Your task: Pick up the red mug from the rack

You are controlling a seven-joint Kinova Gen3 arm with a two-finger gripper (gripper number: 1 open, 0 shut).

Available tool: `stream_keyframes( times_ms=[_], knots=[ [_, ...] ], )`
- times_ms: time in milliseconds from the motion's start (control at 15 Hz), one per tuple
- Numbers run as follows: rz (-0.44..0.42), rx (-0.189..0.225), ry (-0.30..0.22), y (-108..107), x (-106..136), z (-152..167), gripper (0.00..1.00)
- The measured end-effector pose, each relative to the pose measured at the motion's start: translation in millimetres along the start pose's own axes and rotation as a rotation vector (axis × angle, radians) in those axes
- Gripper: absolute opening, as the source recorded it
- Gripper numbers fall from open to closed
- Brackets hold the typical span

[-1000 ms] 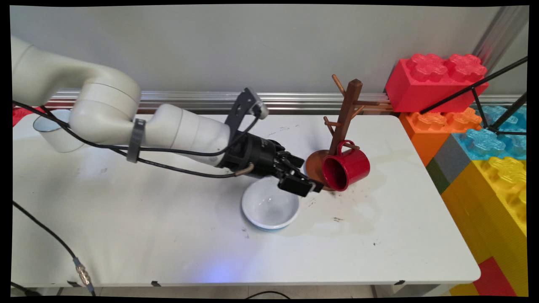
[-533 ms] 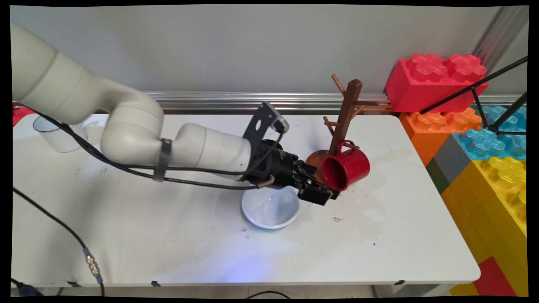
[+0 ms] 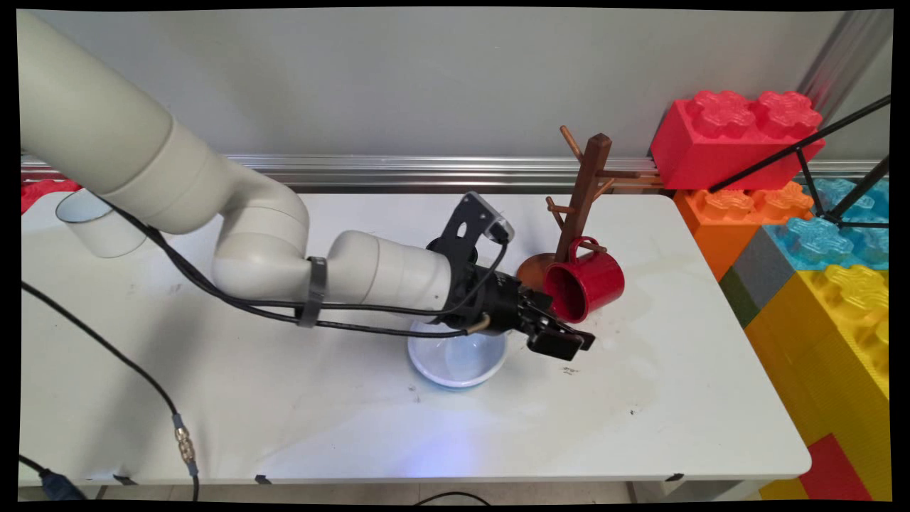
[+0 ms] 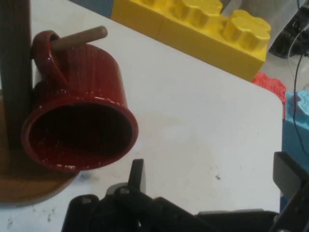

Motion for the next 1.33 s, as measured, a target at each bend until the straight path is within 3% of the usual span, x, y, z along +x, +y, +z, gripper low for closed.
stream_keyframes(
  times_ms=[1333],
  knots=[
    [-0.209, 0.124, 0.028, -12.4, 8.3, 70.2, 1.00]
  ],
)
